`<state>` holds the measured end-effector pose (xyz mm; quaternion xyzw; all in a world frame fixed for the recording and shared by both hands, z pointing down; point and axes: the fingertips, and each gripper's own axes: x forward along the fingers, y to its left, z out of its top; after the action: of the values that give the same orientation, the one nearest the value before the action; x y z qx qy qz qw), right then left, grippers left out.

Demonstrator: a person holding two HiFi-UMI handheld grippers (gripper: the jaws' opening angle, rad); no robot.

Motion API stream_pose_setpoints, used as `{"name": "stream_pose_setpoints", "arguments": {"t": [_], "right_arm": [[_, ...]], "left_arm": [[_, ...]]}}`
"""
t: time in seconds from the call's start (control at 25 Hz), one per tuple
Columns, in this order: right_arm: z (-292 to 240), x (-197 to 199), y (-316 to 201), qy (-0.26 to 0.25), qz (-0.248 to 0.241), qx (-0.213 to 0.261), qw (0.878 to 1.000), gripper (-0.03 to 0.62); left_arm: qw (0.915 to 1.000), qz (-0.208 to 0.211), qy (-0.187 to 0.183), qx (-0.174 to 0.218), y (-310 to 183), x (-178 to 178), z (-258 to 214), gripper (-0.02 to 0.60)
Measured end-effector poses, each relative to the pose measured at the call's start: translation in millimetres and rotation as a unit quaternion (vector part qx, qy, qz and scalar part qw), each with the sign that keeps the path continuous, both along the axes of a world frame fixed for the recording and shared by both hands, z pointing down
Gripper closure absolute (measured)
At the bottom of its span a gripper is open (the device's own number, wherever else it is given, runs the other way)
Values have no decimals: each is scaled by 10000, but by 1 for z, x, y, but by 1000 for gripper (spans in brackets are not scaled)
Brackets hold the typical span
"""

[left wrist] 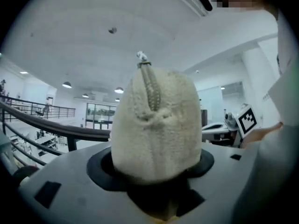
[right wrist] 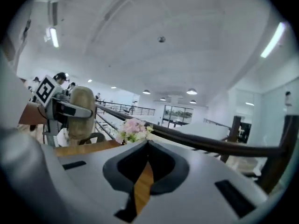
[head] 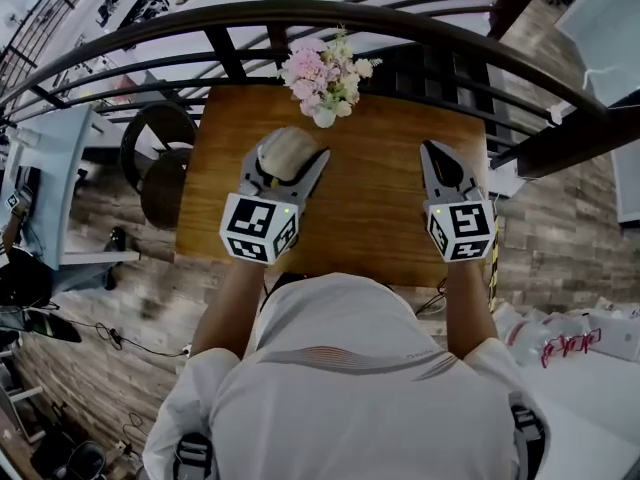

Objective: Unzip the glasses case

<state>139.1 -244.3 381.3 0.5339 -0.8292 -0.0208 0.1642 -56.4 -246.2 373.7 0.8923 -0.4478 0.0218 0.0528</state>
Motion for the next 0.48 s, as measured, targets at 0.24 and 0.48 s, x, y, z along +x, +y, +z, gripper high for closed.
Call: {"name": "stream_pose_setpoints", "arguments": {"t": [0.24, 0.48], "right_arm": [[19, 59, 0, -885, 953, -228, 9912, 543], [11, 47, 4, -932, 690, -131, 9932, 543]], "left_arm": [[9967, -718, 332, 193, 5, -39, -17, 287], [9977, -601, 264, 170, 6, -32, -15, 287]]}}
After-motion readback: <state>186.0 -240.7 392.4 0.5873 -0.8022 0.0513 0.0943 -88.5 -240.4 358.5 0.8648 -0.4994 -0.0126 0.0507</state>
